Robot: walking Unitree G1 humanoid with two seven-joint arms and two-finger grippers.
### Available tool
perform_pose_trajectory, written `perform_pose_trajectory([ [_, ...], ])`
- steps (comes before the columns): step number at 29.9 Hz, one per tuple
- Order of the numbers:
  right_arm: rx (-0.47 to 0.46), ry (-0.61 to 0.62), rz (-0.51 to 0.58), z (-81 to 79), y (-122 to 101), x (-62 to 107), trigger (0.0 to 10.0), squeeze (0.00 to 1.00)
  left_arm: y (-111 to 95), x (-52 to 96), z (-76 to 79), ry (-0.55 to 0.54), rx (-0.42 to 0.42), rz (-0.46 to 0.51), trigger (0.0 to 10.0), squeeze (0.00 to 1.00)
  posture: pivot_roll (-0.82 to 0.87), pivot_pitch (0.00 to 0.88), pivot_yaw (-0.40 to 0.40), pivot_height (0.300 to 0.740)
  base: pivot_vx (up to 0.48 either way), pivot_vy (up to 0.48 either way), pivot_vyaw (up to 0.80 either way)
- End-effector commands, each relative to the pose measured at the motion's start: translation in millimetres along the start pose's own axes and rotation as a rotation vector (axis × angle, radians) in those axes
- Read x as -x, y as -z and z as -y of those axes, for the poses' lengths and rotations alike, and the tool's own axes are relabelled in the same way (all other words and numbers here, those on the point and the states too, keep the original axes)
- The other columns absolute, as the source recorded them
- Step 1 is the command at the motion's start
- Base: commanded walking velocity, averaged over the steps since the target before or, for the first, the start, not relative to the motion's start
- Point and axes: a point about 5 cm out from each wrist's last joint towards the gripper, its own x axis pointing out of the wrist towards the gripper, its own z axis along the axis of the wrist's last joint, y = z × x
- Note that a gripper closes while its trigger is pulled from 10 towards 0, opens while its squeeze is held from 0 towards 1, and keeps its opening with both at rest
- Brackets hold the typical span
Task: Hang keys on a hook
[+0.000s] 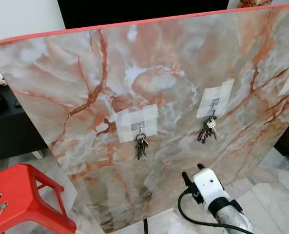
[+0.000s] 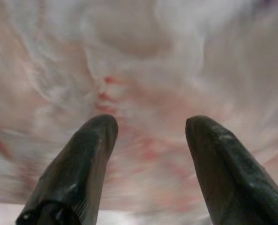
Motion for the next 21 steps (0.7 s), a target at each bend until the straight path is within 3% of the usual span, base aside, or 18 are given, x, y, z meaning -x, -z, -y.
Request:
perform_pose_trajectory([
  [1,-0.207,0.032,-0.007,5.3,11.8,0.3,10.0,0.00,0.6,-0.1,0.1,0.015,-0.037,-0.017,10.0,0.00,-0.23,0.000,0.030,0.740,0.000,0.000,0.00],
  [2,-0.302,0.114,-0.020,15.3,21.3,-0.2,10.0,0.00,-0.2,-0.1,-0.5,0.014,-0.041,-0.016,10.0,0.00,-0.23,0.000,0.030,0.740,0.000,0.000,0.00],
  [5,-0.420,0.201,-0.090,26.5,45.6,-1.9,10.0,0.00,-1.6,-0.2,-2.1,0.010,-0.047,-0.015,10.0,0.00,-0.24,0.000,0.045,0.740,0.000,0.000,0.00],
  [8,-0.415,0.283,-0.262,32.5,82.3,-2.7,10.0,0.00,-3.2,0.0,-5.0,0.003,-0.064,-0.017,10.0,0.00,-0.24,0.000,0.065,0.740,0.000,0.000,0.00],
  [11,-0.449,0.327,-0.337,32.5,100.1,-2.5,10.0,0.00,-3.9,0.1,-6.5,0.001,-0.073,-0.018,10.0,0.00,-0.25,0.000,0.075,0.740,0.000,0.000,0.00],
  [12,-0.474,0.357,-0.426,26.1,117.1,-2.2,10.0,0.00,-4.7,0.3,-8.5,-0.002,-0.080,-0.018,10.0,0.00,-0.25,0.000,0.082,0.740,0.000,0.000,0.00],
  [16,-0.519,0.336,-0.589,-2.3,145.1,5.0,10.0,0.00,-4.9,0.9,-12.2,-0.012,-0.089,-0.020,10.0,0.00,-0.25,0.000,0.083,0.740,0.000,0.000,0.00],
  [21,-0.542,0.354,-0.694,-16.7,161.2,17.4,10.0,0.00,-4.4,1.7,-15.4,-0.026,-0.084,-0.016,10.0,0.00,-0.24,0.000,0.079,0.740,0.000,0.000,0.00],
])
